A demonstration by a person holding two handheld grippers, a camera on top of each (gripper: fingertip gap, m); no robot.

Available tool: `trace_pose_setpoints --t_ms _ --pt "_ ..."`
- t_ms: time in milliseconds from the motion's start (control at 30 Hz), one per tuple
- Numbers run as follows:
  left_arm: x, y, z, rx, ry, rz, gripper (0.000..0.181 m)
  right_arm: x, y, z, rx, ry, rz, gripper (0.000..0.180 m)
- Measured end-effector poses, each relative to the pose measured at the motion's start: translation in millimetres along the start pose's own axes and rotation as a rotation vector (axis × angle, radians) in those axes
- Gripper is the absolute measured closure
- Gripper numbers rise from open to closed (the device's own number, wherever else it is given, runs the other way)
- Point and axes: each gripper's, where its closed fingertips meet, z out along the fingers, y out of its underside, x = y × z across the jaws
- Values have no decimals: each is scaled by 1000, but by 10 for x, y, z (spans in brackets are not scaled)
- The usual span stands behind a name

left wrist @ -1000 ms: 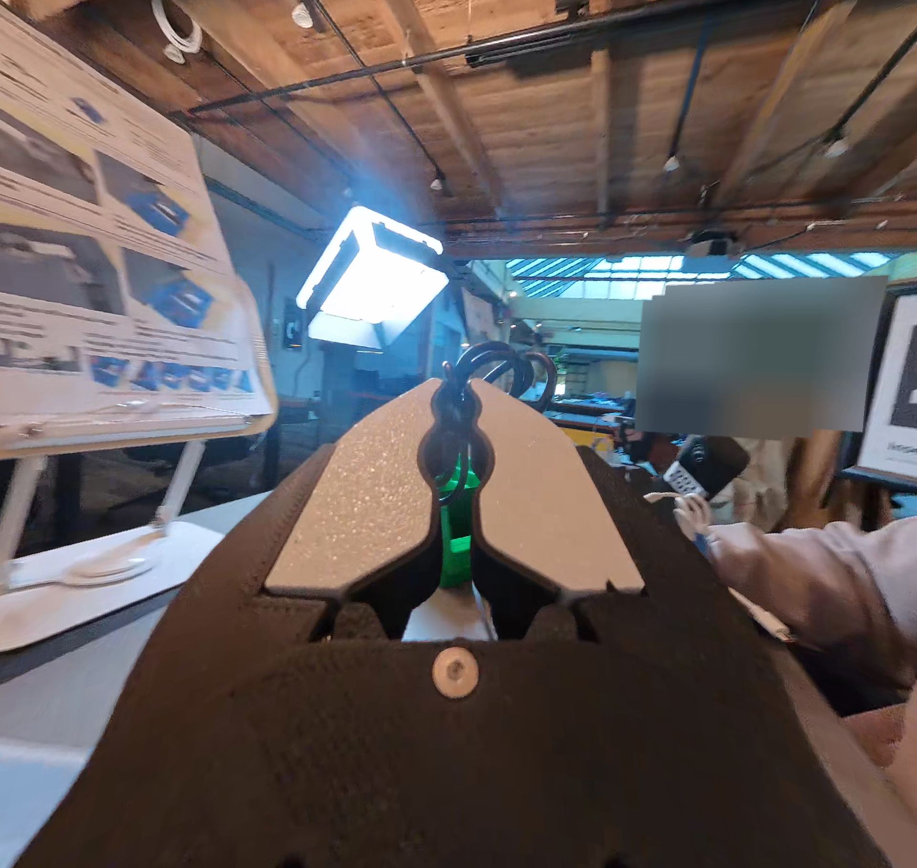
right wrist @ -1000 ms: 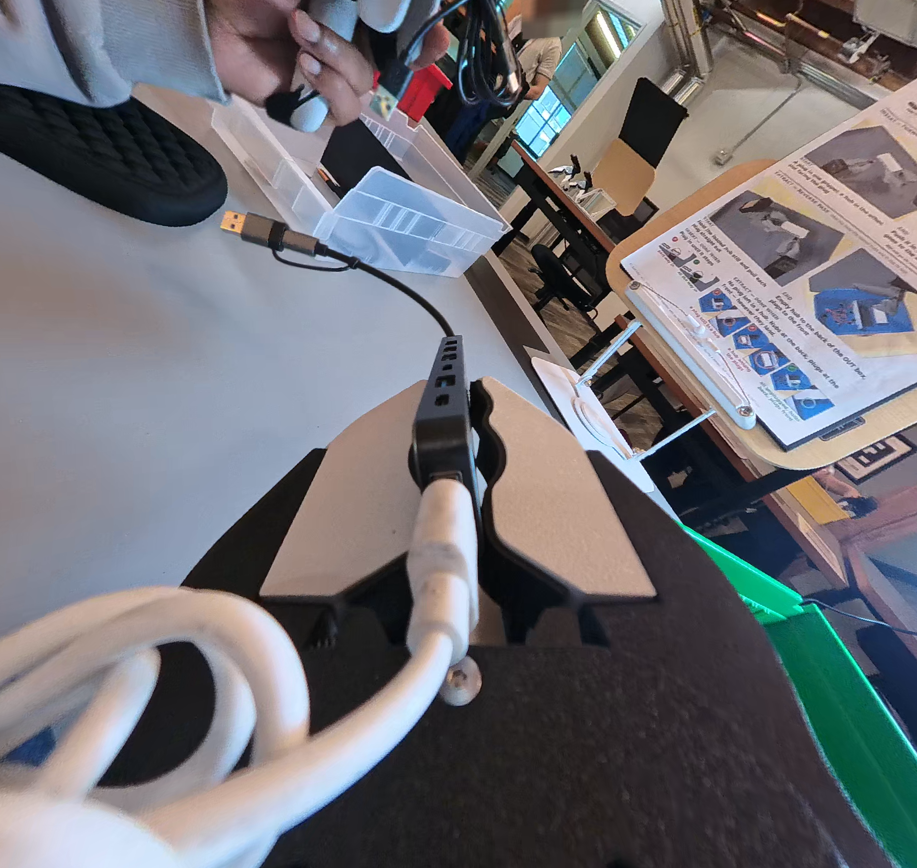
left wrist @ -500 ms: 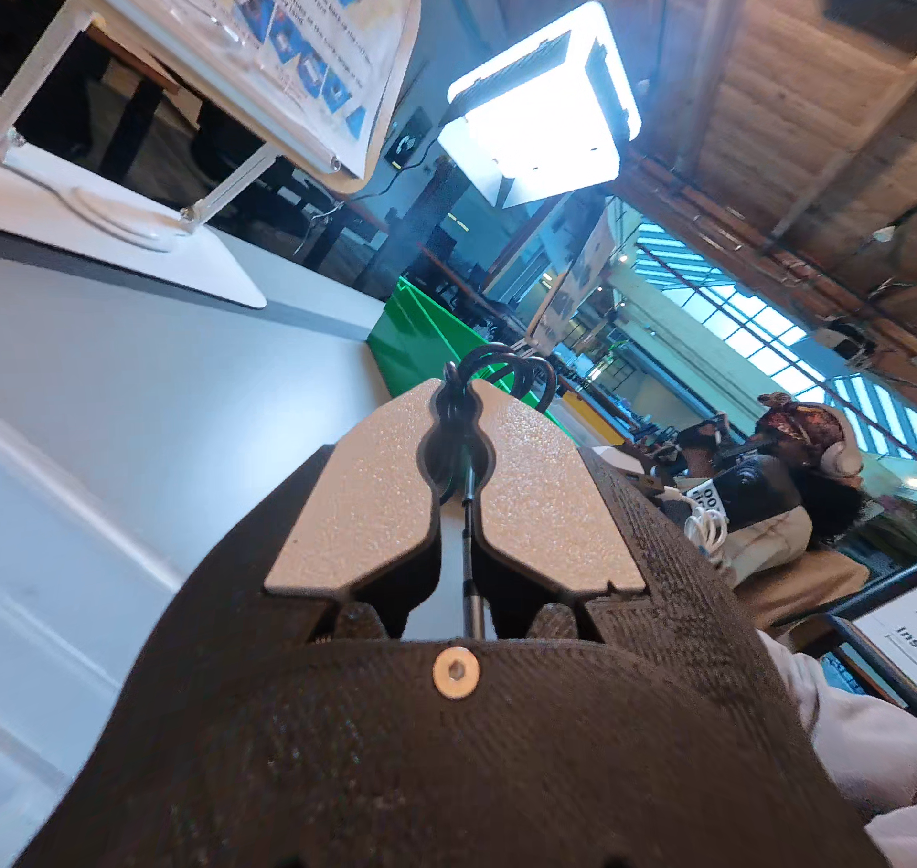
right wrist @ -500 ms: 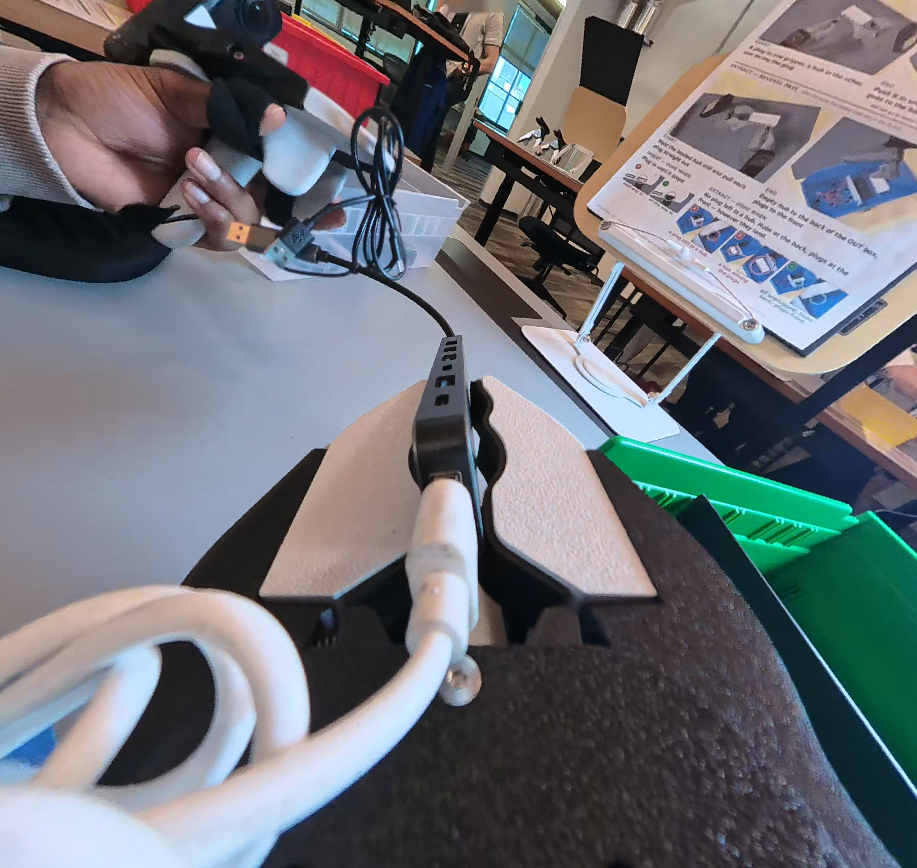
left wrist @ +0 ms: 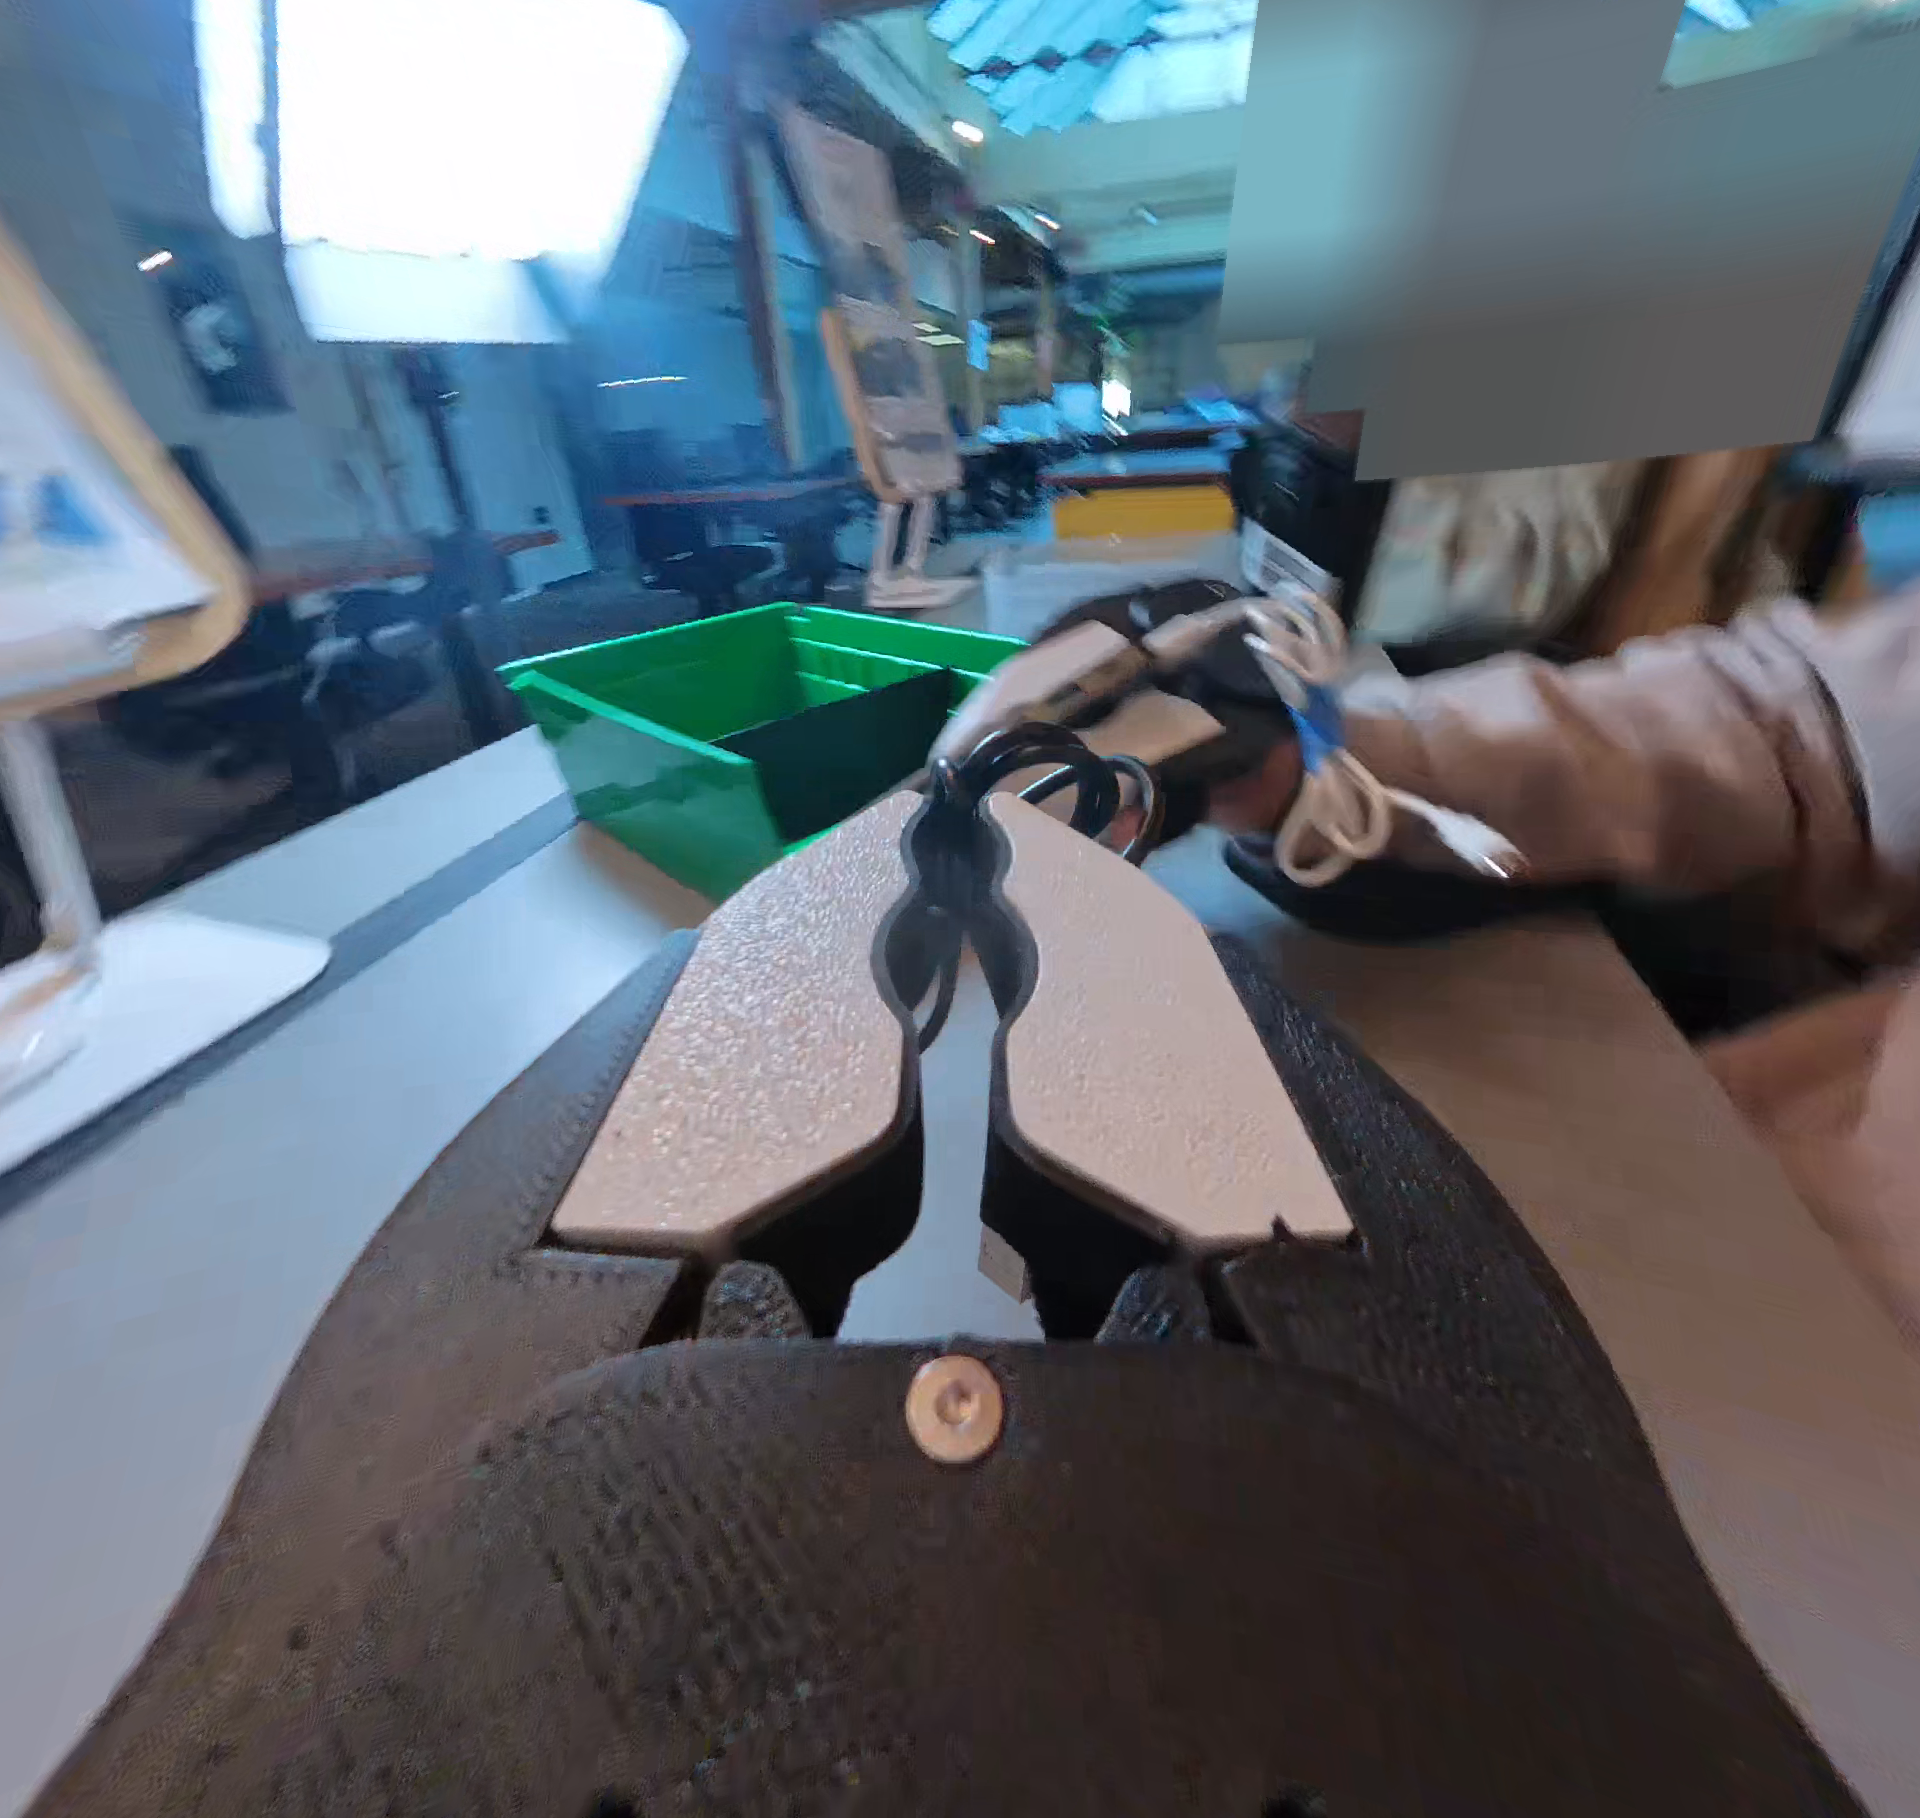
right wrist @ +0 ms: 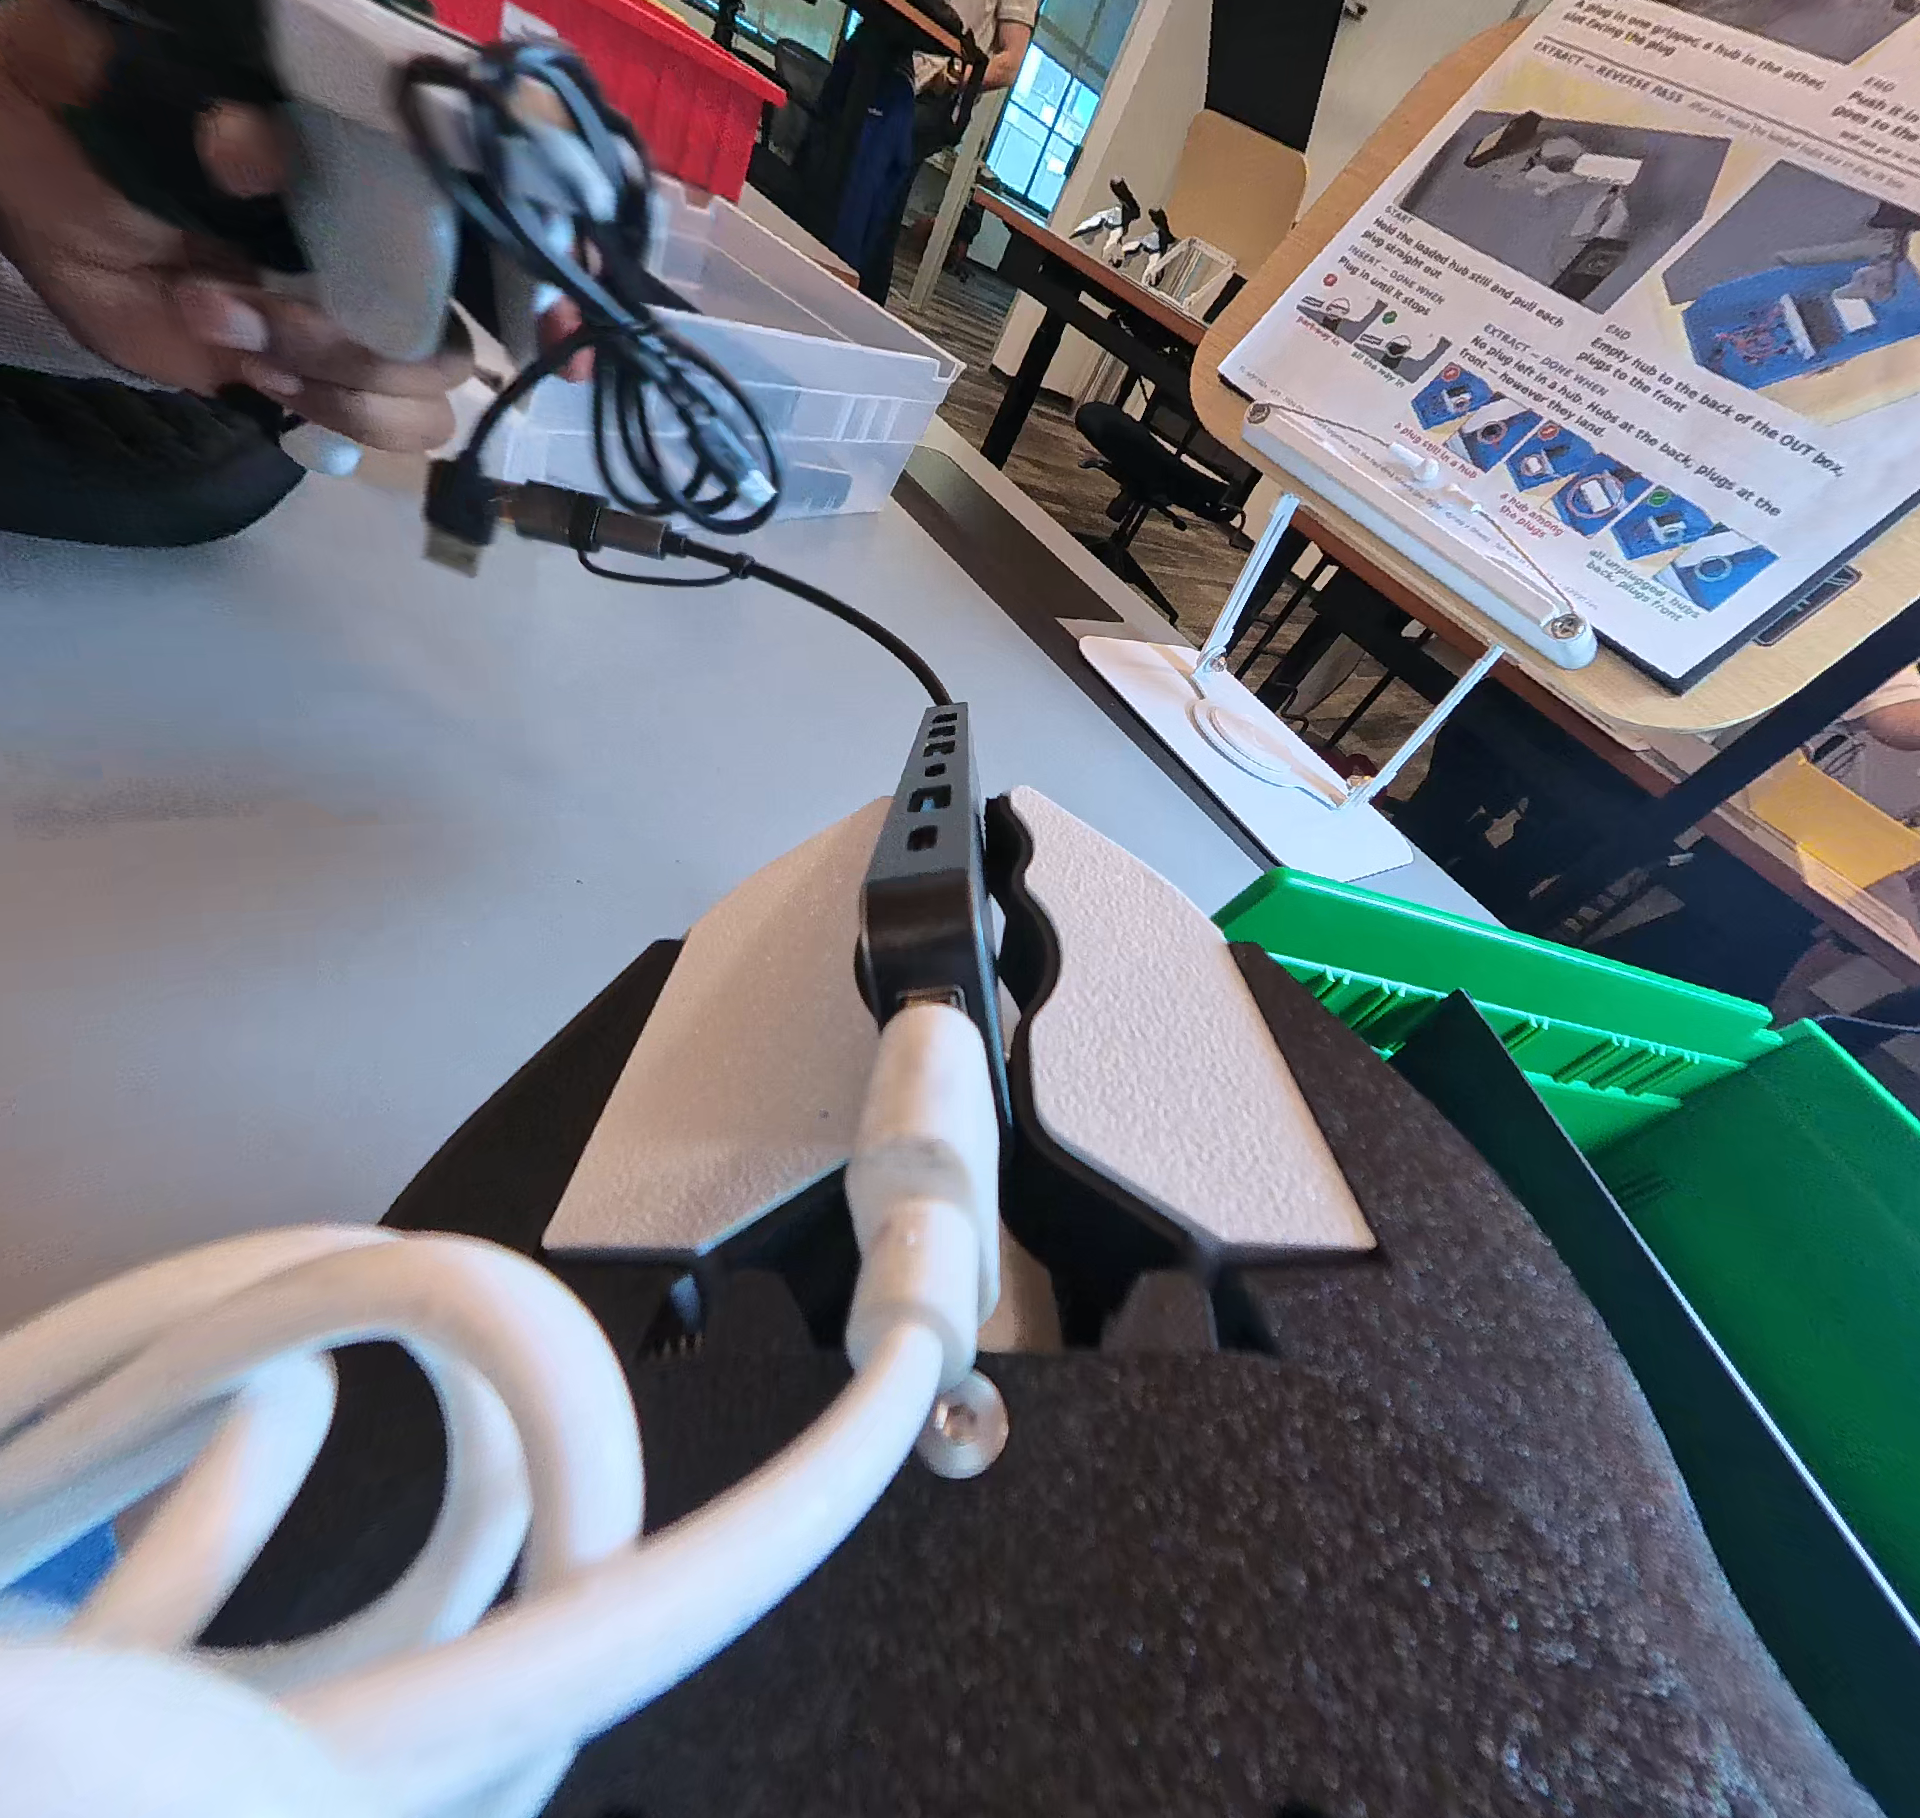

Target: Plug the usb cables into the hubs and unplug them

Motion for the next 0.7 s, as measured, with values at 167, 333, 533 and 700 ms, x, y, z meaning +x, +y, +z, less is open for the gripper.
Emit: trace_pose_setpoints --t_ms 167,333,533,700 --pt "759 422 153 -194 293 287 174 31 75 13 -28 15 -30 168" --pt "827 534 209 -228 307 278 174 43 99 18 -33 18 -27 168" --pt "534 417 179 -204 196 171 174 32 108 25 -35 14 -27 168" --pt "131 637 180 -322 18 -94 173 39 111 25 -37 19 -27 168"
